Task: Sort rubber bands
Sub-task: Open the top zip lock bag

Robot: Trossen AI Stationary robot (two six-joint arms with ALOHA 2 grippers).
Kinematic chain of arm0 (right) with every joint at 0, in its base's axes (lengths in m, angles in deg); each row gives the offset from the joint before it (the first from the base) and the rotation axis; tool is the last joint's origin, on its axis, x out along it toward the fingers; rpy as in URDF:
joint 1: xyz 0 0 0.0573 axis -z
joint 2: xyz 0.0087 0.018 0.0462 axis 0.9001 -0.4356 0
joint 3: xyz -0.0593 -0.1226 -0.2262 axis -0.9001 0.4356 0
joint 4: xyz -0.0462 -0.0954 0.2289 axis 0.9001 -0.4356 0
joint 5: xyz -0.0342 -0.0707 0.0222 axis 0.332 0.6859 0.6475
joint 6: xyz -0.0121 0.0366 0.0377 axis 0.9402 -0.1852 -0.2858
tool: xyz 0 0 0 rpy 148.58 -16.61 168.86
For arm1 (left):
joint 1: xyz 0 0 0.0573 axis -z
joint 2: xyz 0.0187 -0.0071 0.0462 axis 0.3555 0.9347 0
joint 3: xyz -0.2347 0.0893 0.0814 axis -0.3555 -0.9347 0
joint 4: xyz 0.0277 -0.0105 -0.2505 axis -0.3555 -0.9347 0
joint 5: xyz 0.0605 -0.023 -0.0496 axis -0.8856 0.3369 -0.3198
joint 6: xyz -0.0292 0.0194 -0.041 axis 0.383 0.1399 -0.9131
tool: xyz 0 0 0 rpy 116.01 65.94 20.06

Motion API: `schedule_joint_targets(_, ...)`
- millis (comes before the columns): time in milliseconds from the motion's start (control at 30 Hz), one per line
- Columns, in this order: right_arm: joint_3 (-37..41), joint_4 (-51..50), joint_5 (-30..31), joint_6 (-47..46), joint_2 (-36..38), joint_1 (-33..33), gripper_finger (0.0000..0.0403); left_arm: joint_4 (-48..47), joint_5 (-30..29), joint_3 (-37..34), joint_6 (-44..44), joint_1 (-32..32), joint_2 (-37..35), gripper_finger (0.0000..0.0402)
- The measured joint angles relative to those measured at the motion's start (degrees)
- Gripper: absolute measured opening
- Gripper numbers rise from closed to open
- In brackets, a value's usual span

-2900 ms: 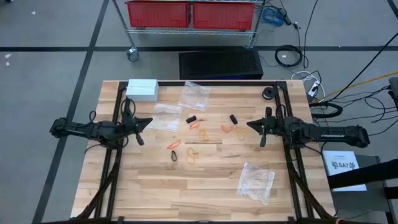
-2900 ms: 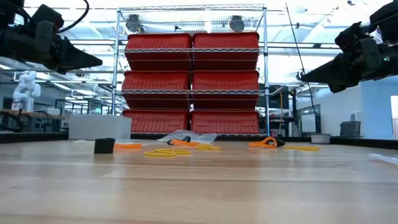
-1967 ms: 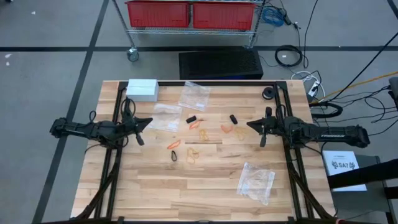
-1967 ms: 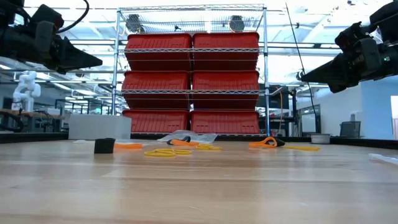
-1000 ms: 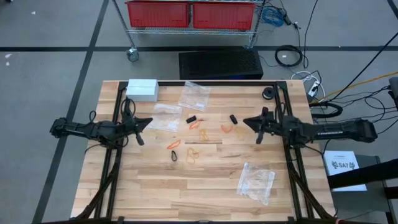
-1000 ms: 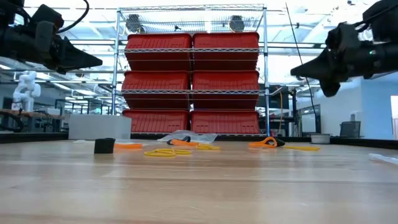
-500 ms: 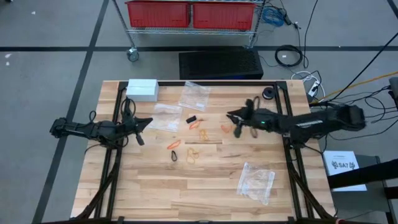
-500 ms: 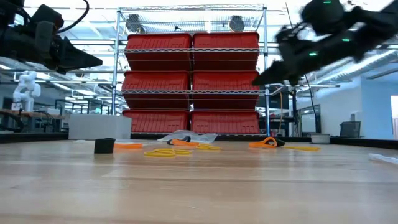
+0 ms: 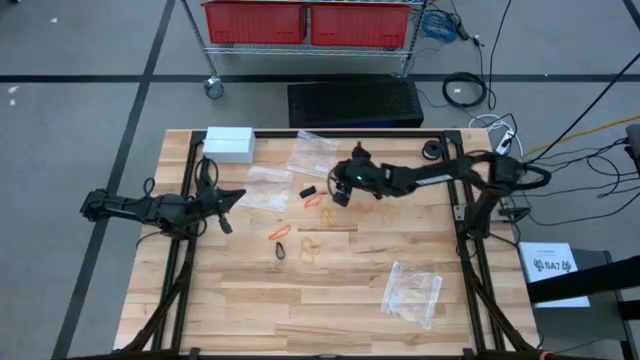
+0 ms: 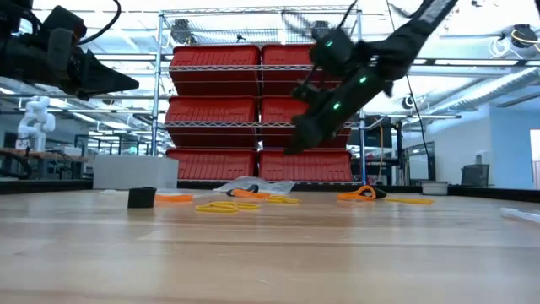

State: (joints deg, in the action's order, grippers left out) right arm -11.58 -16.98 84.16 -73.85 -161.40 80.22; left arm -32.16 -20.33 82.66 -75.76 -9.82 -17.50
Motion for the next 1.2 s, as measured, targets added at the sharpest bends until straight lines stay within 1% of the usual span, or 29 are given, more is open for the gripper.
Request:
schedule_joint_targets(100, -2.79, -1.25, 0.01, 1.59, -4.34, 0.94, 0.0169, -0.01, 0.00, 0.01, -0.01, 0.02, 0.00, 0.0002)
schedule_joint_targets(233, -5.98, -1.68, -0.36, 2.29, -9.32, 1.26, 0.0171, 0.02, 0.00, 0.01, 0.01, 0.02, 0.00, 0.0002)
schedule_joint_targets(300, -7.59, -1.56, -1.56, 2.15, -11.25, 1.26, 0.0171, 0.01, 0.00, 0.01, 0.00, 0.00, 0.00, 0.0002)
schedule_joint_targets(533, -11.91, -3.35, -1.31, 1.83, -16.44, 1.38, 0.0170, 0.02, 0.00, 0.00, -0.01, 0.01, 0.00, 0.0002)
schedule_joint_targets(600, -13.08, -3.19, -1.27, 1.49, -17.65, 1.52, 0.0164, 0.02, -0.02, 0.00, -0.01, 0.00, 0.00, 0.0002)
schedule_joint_targets(700, -14.31, -3.28, -0.90, 1.17, -18.95, 1.56, 0.0142, 0.02, -0.06, 0.00, 1.42, 0.00, 0.00, 0.0002)
schedule_joint_targets(833, -14.61, -3.71, -1.43, -0.28, -18.95, 1.74, 0.0093, 0.02, -0.30, 0.00, 16.79, 0.00, 0.00, 0.0002)
schedule_joint_targets(900, -14.60, -4.35, -1.43, -0.35, -18.81, 1.74, 0.0063, 0.00, -0.30, 0.01, 20.98, 0.00, 0.00, 0.0002)
schedule_joint_targets(1000, -14.50, -5.42, -1.22, -0.63, -18.41, 1.76, 0.0019, 0.02, -0.31, 0.01, 22.63, -0.02, 0.00, 0.0002)
schedule_joint_targets(1033, -14.50, -5.93, -1.06, -0.91, -18.12, 1.80, 0.0010, 0.02, -0.31, 0.01, 22.59, 0.00, 0.00, 0.0002)
schedule_joint_targets(1200, -14.26, -11.90, -0.59, -2.15, -15.36, 1.53, 0.0007, 0.04, -0.32, 0.00, 22.57, -0.02, 0.00, 0.0002)
